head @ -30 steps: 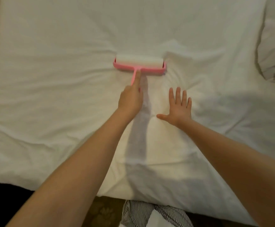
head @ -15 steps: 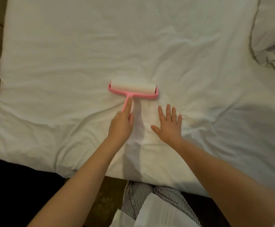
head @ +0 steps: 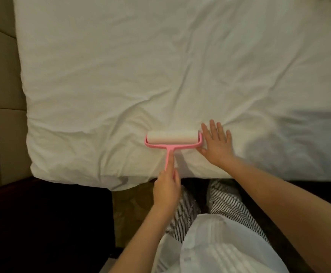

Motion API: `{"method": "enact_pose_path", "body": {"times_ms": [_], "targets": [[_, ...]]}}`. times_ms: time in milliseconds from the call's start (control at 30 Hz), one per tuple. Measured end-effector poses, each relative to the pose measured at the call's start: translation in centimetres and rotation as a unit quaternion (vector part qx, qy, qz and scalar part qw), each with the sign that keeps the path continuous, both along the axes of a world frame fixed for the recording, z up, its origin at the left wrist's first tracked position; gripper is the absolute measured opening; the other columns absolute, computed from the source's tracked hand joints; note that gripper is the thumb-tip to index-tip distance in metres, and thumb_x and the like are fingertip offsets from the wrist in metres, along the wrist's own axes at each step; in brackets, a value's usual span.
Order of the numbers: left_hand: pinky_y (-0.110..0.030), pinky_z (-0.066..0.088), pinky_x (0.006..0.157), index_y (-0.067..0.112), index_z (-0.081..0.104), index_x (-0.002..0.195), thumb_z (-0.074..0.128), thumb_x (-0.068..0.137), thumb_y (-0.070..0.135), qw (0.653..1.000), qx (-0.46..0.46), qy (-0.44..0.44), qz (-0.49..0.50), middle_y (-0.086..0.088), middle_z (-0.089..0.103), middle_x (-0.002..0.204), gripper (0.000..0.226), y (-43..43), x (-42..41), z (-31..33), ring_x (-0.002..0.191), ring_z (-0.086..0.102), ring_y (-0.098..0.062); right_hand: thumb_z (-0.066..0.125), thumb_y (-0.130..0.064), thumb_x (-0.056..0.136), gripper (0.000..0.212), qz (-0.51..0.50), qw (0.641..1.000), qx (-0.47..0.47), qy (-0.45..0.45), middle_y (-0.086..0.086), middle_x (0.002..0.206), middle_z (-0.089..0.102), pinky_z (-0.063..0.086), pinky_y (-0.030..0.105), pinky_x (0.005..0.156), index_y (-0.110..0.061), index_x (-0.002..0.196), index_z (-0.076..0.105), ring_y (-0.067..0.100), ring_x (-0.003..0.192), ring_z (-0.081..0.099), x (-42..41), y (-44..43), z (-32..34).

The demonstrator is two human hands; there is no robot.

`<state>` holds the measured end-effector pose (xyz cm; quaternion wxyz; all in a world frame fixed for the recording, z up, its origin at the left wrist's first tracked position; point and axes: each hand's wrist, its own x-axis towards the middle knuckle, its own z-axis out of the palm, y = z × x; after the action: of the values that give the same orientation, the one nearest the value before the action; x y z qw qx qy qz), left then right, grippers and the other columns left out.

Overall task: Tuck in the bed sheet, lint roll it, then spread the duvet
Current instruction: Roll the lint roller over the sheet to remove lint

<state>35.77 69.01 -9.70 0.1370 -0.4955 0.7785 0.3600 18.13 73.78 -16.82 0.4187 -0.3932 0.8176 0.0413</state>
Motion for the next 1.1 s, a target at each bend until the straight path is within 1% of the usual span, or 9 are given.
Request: {"method": "enact_pose_path", "body": {"times_ms": [267,367,467,567,667,767,833,1000,1100], "targets": [[-0.028,0.031,0.050,0.026,0.006,0.151,0.031,0.098,0.013,0.992,-0.093,0.003,-0.087,-0.007,0.051,0.072,0.060,-6.9,-5.9,-1.5,0.060,0.050,-0.021,0.039,-0.043,0.097,0.073,-0.088,0.996,-0.016,0.031,0.007,0.157,-0.019,-0.006,0.046,0.115,-0.025,0.150,-0.009,0.026,0.144,-0.015,6.0,2.4,-1.0],[-0.031,0.034,0.053,0.024,0.005,0.151,0.032,0.097,0.011,0.993,-0.068,0.009,-0.094,-0.010,0.055,0.075,0.062,-5.2,-3.7,-1.8,0.065,0.053,-0.027,0.049,-0.041,0.094,0.077,-0.293,0.954,-0.039,0.060,0.010,0.158,-0.008,-0.002,0.045,0.115,-0.021,0.151,0.000,0.027,0.145,-0.008,8.2,3.5,-1.2],[-0.040,0.036,0.063,0.026,0.003,0.151,0.036,0.097,0.015,0.994,-0.052,0.004,-0.098,-0.019,0.059,0.085,0.064,-0.7,2.2,-1.4,0.077,0.056,-0.039,0.064,-0.048,0.082,0.101,-0.593,0.805,0.022,-0.005,0.013,0.156,-0.008,0.006,0.048,0.117,-0.018,0.150,-0.005,0.035,0.143,0.000,10.1,3.9,-1.5],[-0.035,0.036,0.060,0.029,0.000,0.151,0.037,0.098,0.018,0.994,-0.049,0.014,-0.099,-0.014,0.056,0.083,0.065,1.6,4.8,-0.7,0.072,0.055,-0.032,0.077,-0.054,0.063,0.120,-0.828,0.547,0.043,-0.117,0.015,0.151,0.018,0.030,0.048,0.110,-0.014,0.148,0.003,0.038,0.135,0.028,10.7,3.5,-2.9],[-0.034,0.037,0.059,0.027,0.004,0.151,0.037,0.098,0.017,0.995,-0.044,0.029,-0.088,-0.010,0.054,0.077,0.064,0.7,3.6,-0.7,0.065,0.050,-0.024,0.060,-0.028,0.092,0.062,-0.861,0.417,-0.080,-0.281,0.015,0.132,0.047,0.048,0.025,0.092,-0.001,0.140,0.031,0.018,0.116,0.057,10.6,3.7,-3.2],[-0.032,0.032,0.062,0.025,0.010,0.151,0.038,0.097,0.016,0.993,-0.066,0.032,-0.090,-0.005,0.049,0.074,0.062,-0.4,2.4,-1.0,0.067,0.046,-0.023,0.049,-0.005,0.094,0.011,-0.872,0.433,-0.056,-0.220,0.005,0.075,0.054,0.044,0.012,0.045,0.004,0.090,0.053,0.004,0.046,0.058,11.1,3.6,-3.0],[-0.032,0.031,0.064,0.025,0.013,0.151,0.039,0.096,0.016,0.993,-0.078,0.037,-0.084,-0.007,0.051,0.076,0.061,-0.5,2.0,-0.6,0.073,0.052,-0.029,0.049,0.000,0.090,0.025,-0.871,0.464,-0.048,-0.152,0.003,0.063,0.049,0.034,0.013,0.031,-0.006,0.068,0.039,0.007,0.043,0.046,11.0,4.0,-2.7],[-0.030,0.029,0.065,0.029,0.015,0.150,0.039,0.097,0.018,0.994,-0.073,0.047,-0.061,-0.009,0.054,0.079,0.059,0.0,2.4,0.1,0.074,0.049,-0.024,0.044,-0.003,0.087,0.010,-0.803,0.579,-0.034,-0.139,0.006,0.058,0.050,0.035,0.020,0.039,-0.005,0.082,0.053,0.010,0.037,0.043,13.2,5.8,-2.1],[-0.028,0.028,0.063,0.030,0.012,0.150,0.039,0.098,0.020,0.994,-0.070,0.053,-0.066,-0.010,0.054,0.082,0.060,1.4,3.2,-0.3,0.075,0.051,-0.026,0.044,-0.005,0.087,0.010,-0.794,0.591,-0.045,-0.136,0.006,0.057,0.050,0.034,0.022,0.043,-0.006,0.080,0.051,0.014,0.045,0.038,13.7,6.5,-2.2]]}}
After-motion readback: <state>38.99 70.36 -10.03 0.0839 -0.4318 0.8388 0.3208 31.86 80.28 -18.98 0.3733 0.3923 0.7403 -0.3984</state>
